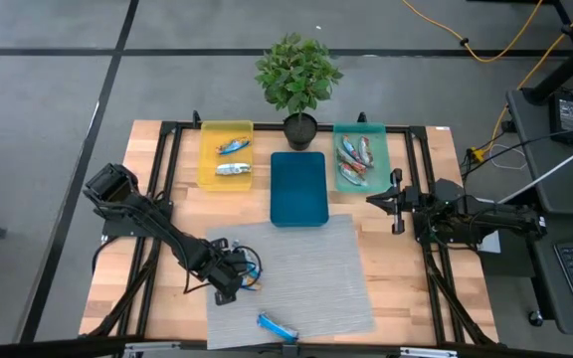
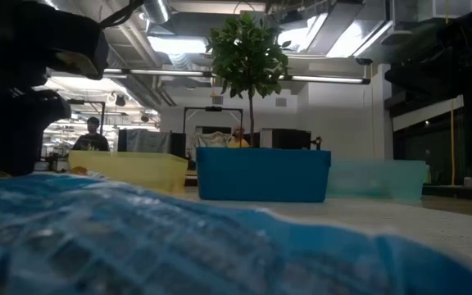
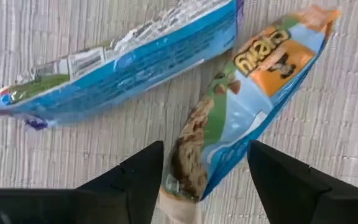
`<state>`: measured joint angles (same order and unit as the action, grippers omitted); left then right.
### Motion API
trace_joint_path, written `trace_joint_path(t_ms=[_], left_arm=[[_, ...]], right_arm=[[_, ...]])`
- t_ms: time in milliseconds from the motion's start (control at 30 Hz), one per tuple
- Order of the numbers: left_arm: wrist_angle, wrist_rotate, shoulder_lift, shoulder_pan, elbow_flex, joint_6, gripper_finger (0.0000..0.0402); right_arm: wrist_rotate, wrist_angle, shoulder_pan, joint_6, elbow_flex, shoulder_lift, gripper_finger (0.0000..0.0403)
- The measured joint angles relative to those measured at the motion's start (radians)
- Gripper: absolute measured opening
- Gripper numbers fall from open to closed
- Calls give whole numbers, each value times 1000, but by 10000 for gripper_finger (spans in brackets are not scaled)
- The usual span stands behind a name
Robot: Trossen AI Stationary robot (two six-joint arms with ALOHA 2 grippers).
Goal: Pick and place Granola Bars by type
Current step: Put the orange granola bar into the yellow bin
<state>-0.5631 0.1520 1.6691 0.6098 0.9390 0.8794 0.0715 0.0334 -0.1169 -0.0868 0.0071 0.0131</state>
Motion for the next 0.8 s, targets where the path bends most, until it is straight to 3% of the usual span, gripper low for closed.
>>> trace_joint_path(t_ms=[167, 633, 800], left_arm=[[-36, -22, 1, 0, 0, 22, 200], [-51, -48, 5, 0, 0, 34, 58], [-48, -56, 3, 0, 0, 42, 30]], right_arm=[[0, 0, 0, 0, 0, 0, 24], [0, 0, 0, 0, 0, 0, 24], [0, 0, 0, 0, 0, 0, 24]])
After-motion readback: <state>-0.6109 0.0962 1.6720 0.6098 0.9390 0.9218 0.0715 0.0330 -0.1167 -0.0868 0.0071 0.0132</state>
